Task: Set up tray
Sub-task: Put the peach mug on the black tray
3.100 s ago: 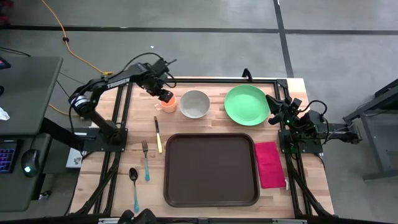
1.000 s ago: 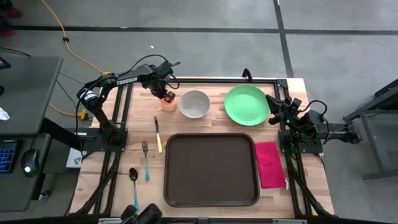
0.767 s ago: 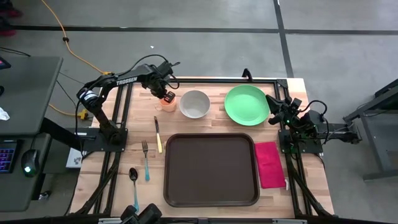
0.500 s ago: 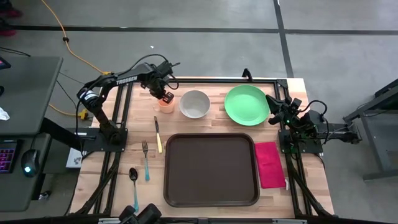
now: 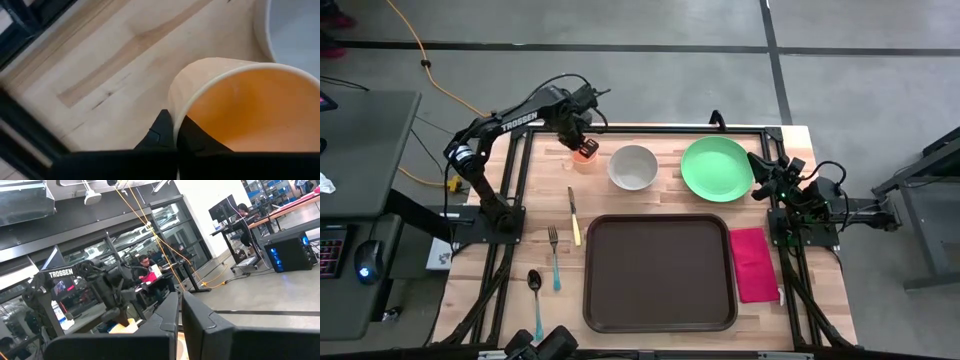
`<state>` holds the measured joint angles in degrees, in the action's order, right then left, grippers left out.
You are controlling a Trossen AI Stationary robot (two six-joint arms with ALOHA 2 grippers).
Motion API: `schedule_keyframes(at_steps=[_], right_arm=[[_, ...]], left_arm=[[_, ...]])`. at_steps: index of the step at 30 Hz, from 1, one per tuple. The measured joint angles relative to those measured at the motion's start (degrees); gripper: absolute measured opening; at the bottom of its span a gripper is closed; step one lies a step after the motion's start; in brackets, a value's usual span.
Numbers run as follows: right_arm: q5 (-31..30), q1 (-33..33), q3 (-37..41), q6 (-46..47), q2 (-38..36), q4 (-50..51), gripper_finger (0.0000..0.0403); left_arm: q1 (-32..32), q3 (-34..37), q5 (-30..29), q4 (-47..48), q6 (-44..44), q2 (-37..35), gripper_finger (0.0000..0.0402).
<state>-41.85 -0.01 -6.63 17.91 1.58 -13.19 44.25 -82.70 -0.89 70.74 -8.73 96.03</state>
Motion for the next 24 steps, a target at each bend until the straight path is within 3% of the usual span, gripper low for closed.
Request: schedule_keyframes(at_steps=[14, 24], right_arm=[[0.0, 0.0, 0.0, 0.0, 0.0, 0.0, 0.0], [0.0, 0.0, 0.0, -0.2, 0.0, 0.0, 0.0]], left_arm=[[0.0, -7.5, 3.1, 12.2, -0.1, 0.0, 0.0018], [-1.7, -7.8, 5.1, 13.0, -2.1, -0.9, 0.0018]])
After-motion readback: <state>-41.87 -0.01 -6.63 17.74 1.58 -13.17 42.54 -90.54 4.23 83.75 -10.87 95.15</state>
